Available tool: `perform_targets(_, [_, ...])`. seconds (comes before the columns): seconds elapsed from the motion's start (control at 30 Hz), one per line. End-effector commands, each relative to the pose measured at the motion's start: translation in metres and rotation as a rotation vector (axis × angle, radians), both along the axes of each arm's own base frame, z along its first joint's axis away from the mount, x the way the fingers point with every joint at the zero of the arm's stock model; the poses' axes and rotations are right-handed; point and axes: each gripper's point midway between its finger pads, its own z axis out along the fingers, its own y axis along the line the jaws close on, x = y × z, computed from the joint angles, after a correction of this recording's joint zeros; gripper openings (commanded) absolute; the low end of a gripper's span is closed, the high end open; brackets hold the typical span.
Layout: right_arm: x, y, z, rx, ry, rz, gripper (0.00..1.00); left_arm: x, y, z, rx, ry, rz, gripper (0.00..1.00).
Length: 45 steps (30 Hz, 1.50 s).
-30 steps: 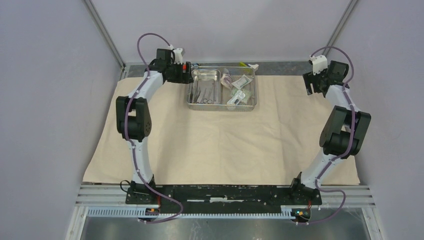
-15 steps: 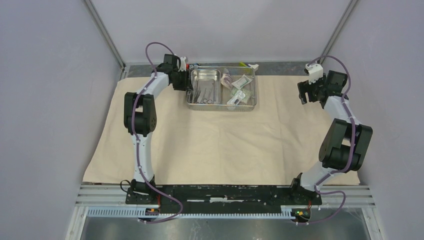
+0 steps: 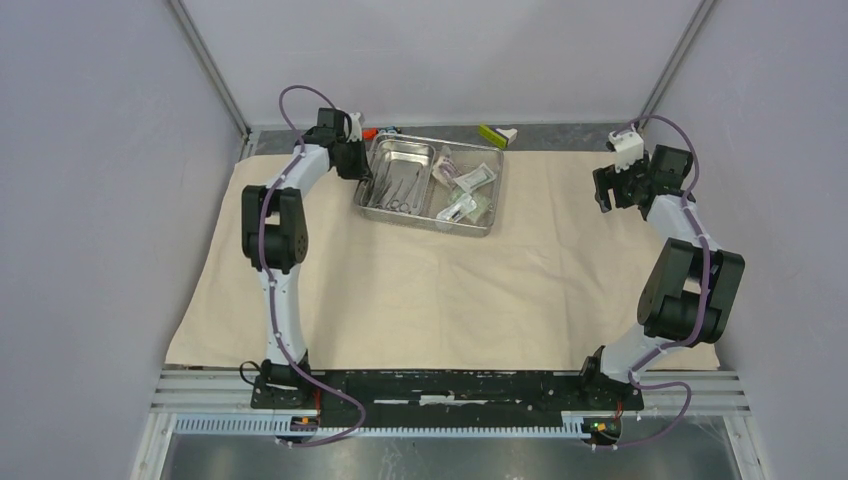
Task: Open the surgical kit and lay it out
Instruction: Move the container from the surgical kit.
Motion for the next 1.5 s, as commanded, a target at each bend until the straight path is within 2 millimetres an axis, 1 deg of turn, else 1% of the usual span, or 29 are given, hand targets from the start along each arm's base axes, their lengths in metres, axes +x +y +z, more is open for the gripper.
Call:
perform_targets(0.0, [0.002,0.003,0.017,-0.006,-0.053,0.020,0.81,0.000,0.040,0.042,-0.038,-0.051,0.091,0.02])
perform_targets(0.1, [0.001,0.004,0.015,-0.004,-0.048,0.024,0.81,-0.002,0.062,0.052,-0.033,-0.070,0.129,0.02])
perform_targets(0.13, [0.001,0.004,0.013,-0.004,-0.045,0.024,0.81,-0.003,0.071,0.054,-0.032,-0.074,0.145,0.02])
perform_targets(0.17, [0.001,0.004,0.013,-0.005,-0.045,0.024,0.81,-0.004,0.086,0.054,-0.028,-0.076,0.175,0.02])
perform_targets(0.23, [0.001,0.004,0.013,-0.003,-0.046,0.025,0.81,-0.006,0.100,0.056,-0.025,-0.085,0.200,0.02])
perform_targets(0.3, [0.002,0.004,0.012,-0.003,-0.046,0.026,0.81,-0.009,0.111,0.056,-0.016,-0.087,0.212,0.02])
perform_targets(0.5, [0.002,0.007,0.010,0.012,-0.041,0.032,0.81,-0.015,0.133,0.049,0.008,-0.075,0.226,0.02])
perform_targets(0.77, [0.003,0.006,0.008,0.019,-0.034,0.030,0.81,-0.012,0.139,0.049,0.063,-0.069,0.149,0.02])
perform_targets(0.83, [0.003,0.006,0.007,0.016,-0.034,0.029,0.81,-0.013,0.143,0.046,0.106,-0.064,0.114,0.02])
perform_targets(1.0, [0.002,0.006,0.004,0.015,-0.026,0.028,0.81,-0.017,0.158,0.040,0.175,-0.050,0.098,0.02])
perform_targets(1.1, [0.003,0.005,0.003,0.016,-0.023,0.026,0.81,-0.017,0.158,0.038,0.175,-0.046,0.097,0.02])
perform_targets(1.23, [0.003,0.006,0.001,0.025,-0.018,0.026,0.81,-0.010,0.154,0.034,0.137,-0.038,0.116,0.03])
perform_targets(1.27, [0.003,0.006,0.000,0.026,-0.016,0.027,0.81,-0.009,0.154,0.034,0.131,-0.037,0.122,0.04])
perform_targets(1.33, [0.002,0.006,0.001,0.023,-0.015,0.027,0.81,-0.008,0.155,0.031,0.131,-0.031,0.142,0.14])
perform_targets(1.37, [0.001,0.006,0.000,0.021,-0.015,0.027,0.81,-0.008,0.158,0.031,0.136,-0.032,0.153,0.17])
perform_targets(1.47, [0.000,0.007,0.004,0.016,-0.023,0.030,0.81,-0.007,0.163,0.037,0.148,-0.055,0.186,0.39])
